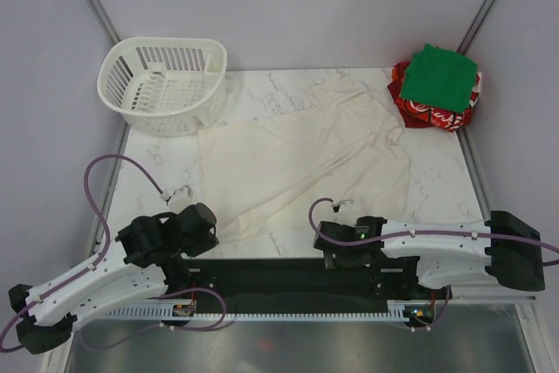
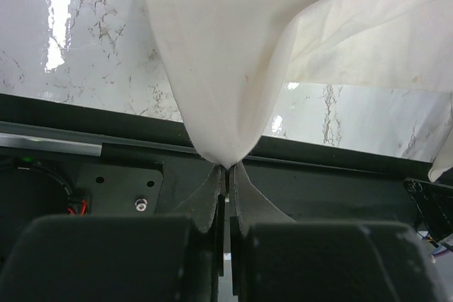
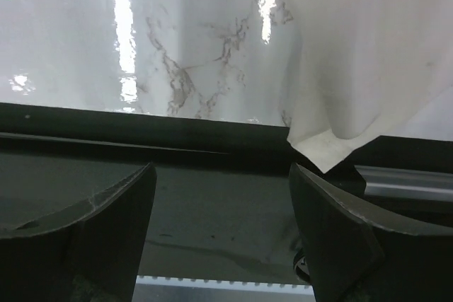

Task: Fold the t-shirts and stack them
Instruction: Flatten the tshirt out

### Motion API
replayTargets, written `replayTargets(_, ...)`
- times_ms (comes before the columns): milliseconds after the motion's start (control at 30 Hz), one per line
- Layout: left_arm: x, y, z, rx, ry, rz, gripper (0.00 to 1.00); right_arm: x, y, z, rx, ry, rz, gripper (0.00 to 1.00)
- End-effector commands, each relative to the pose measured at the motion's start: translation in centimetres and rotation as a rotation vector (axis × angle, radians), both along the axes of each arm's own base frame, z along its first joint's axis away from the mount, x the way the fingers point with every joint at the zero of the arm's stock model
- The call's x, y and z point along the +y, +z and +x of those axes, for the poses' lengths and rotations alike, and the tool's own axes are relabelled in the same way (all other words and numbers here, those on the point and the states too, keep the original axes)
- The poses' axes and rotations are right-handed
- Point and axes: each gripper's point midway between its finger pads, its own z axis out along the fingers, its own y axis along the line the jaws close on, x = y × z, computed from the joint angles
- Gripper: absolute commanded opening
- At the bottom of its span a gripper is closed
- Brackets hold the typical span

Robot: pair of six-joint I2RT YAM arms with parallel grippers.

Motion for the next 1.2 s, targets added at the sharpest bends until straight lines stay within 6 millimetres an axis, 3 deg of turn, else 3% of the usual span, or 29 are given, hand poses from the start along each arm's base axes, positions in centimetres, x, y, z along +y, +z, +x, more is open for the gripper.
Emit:
replayTargets(0,-0.2,0.3,0.8,-0.032,0.043,-0.029,0.02,-1.3,-1.0,0.1,-0.029,-0.098,-0.012,0.81)
replayTargets(167,-0.4,0.4,0.8,-0.041,0.032,-0.044,0.02,-3.7,-1.4,0.8,-0.092,-0.136,-0.057,0.72)
replayTargets(400,-0.6,0.2,0.9,-0.035,0.020,-0.026,0.02,-4.7,-2.3,2.5,-0.135,-0.135,-0.185,0.75)
replayTargets(467,-0.6,0.3,0.8,-0.039,0.022,-0.037,0.02,-4.8,-2.7,3.0,-0.135,-0.144,-0.183,0.72)
replayTargets(633,-0.3,0.9,1.1,-0.079,0.053,-0.079,0.02,-5.2,-3.4,3.2,-0.114,-0.157,-0.151,0.52)
replayTargets(667,-0.2,1.1,1.2,-0.090,0.060,-0.096,0.02,-5.1,-3.4,3.2,-0.112,-0.153,-0.148,0.41)
replayTargets(900,0.2,1.4,1.2,-0.102,0.084,-0.105,0.02,-5.0,-3.8,2.6,-0.083,-0.114,-0.140,0.02)
replayTargets(1067,1.2,2.6,1.4,-0.137,0.111,-0.098,0.02,-4.5,-2.6,2.4,-0.070,-0.071,-0.103,0.00)
replayTargets(1100,1.8,3.3,1.4,-0.150,0.120,-0.086,0.02,-3.6,-1.5,2.6,-0.076,-0.064,-0.070,0.00)
replayTargets(1167,2.4,4.1,1.4,-0.164,0.130,-0.083,0.02,-3.8,0.1,2.5,-0.076,-0.053,-0.062,0.00)
